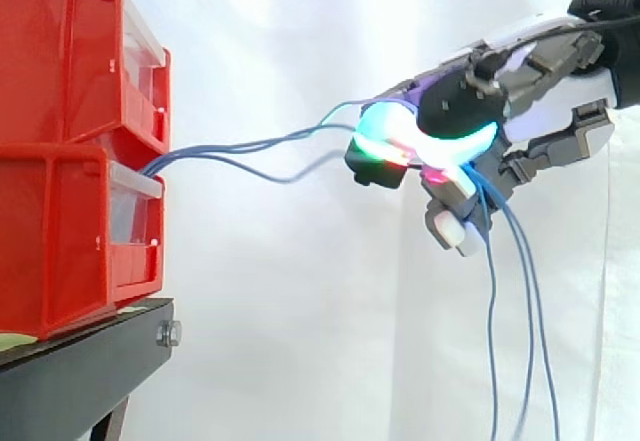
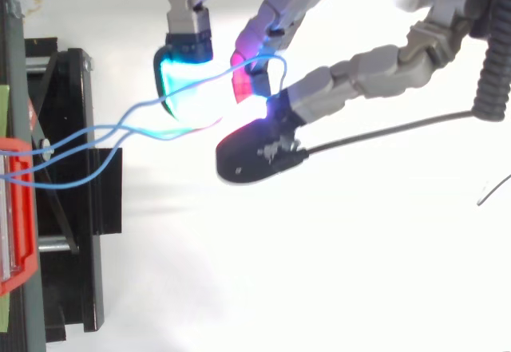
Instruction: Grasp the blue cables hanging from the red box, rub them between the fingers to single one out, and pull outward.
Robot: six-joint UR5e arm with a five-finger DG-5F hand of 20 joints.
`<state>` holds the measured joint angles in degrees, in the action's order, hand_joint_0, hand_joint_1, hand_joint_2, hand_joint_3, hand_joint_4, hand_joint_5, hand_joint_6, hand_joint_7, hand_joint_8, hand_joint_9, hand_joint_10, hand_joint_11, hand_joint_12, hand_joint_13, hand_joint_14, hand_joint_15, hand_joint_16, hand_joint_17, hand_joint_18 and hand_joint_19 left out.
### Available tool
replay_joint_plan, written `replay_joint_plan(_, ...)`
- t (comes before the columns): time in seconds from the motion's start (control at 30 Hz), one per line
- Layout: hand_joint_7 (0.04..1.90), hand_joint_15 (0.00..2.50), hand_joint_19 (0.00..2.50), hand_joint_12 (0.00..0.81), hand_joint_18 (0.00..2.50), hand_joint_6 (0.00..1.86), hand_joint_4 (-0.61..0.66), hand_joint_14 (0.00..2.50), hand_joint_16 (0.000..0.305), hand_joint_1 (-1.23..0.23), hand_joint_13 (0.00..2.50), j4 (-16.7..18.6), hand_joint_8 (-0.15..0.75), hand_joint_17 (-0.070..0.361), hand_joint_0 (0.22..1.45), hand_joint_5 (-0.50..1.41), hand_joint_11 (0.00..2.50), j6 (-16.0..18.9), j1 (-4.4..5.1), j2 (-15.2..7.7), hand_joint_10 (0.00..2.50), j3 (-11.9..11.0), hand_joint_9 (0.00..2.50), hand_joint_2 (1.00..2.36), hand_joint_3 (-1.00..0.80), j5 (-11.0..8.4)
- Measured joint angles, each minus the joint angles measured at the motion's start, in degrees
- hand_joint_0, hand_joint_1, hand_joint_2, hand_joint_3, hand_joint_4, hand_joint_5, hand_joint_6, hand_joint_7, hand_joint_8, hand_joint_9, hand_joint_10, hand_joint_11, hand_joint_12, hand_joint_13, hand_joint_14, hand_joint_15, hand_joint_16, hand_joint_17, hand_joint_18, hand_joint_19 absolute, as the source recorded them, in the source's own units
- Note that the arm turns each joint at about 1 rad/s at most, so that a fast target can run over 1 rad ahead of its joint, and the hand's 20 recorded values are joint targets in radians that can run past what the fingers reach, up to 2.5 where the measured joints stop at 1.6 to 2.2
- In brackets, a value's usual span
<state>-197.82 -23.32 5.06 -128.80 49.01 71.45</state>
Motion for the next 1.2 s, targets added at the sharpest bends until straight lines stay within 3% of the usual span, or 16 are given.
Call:
replay_joint_plan(0.17, 0.92, 0.62, 0.43, 0.336, 0.81, 0.95, -0.1, 0.02, 0.037, -0.97, 0.91, -1.89, 0.277, 0.083, 0.78, -0.16, 0.88, 0.14, -0.7, 0.02, 0.02, -0.02, 1.05, 1.0, -0.5, 0.0)
replay_joint_plan(0.33, 0.92, 0.65, 0.48, 0.353, 0.81, 0.93, -0.01, 0.02, 0.039, -0.94, 0.95, -2.65, 0.313, 0.089, 0.58, -0.14, 0.91, 0.19, -0.91, 0.0, 0.02, -0.04, 1.13, 1.0, -0.5, 0.0)
replay_joint_plan(0.53, 0.89, 0.65, 0.48, 0.407, 0.86, 0.88, 0.07, 0.02, 0.053, -0.68, 1.01, -2.94, 0.375, 0.119, 0.45, -0.12, 0.88, 0.15, -0.93, 0.01, 0.02, -0.04, 1.22, 1.0, -0.5, 0.0)
replay_joint_plan(0.67, 0.88, 0.66, 0.51, 0.407, 0.86, 0.84, 0.07, 0.02, 0.053, -0.48, 1.05, -2.99, 0.368, 0.12, 0.47, -0.11, 0.88, 0.13, -0.94, 0.02, 0.02, -0.05, 1.26, 1.0, -0.5, 0.0)
replay_joint_plan(0.8, 0.89, 0.67, 0.53, 0.388, 0.86, 0.81, 0.08, 0.02, 0.052, -0.4, 1.05, -3.01, 0.354, 0.116, 0.51, -0.1, 0.87, 0.12, -1.06, 0.01, 0.02, -0.04, 1.28, 1.0, -0.5, 0.0)
replay_joint_plan(0.87, 0.93, 0.68, 0.55, 0.381, 0.86, 0.79, 0.07, 0.02, 0.049, -0.39, 1.06, -3.0, 0.342, 0.111, 0.55, -0.1, 0.89, 0.12, -1.1, 0.02, 0.02, -0.05, 1.3, 1.0, -0.5, 0.0)
replay_joint_plan(0.97, 1.02, 0.69, 0.56, 0.374, 0.87, 0.79, 0.05, 0.03, 0.048, -0.51, 1.07, -2.99, 0.341, 0.107, 0.59, -0.1, 0.91, 0.12, -1.19, 0.03, 0.02, -0.04, 1.29, 1.01, -0.4, 0.0)
replay_joint_plan(1.2, 0.89, 0.68, 0.52, 0.402, 0.93, 0.91, 0.1, 0.03, 0.054, -0.68, 1.08, -2.92, 0.379, 0.121, 0.59, -0.14, 0.96, 0.11, -1.29, 0.03, 0.02, -0.07, 1.23, 1.01, -0.2, 0.0)
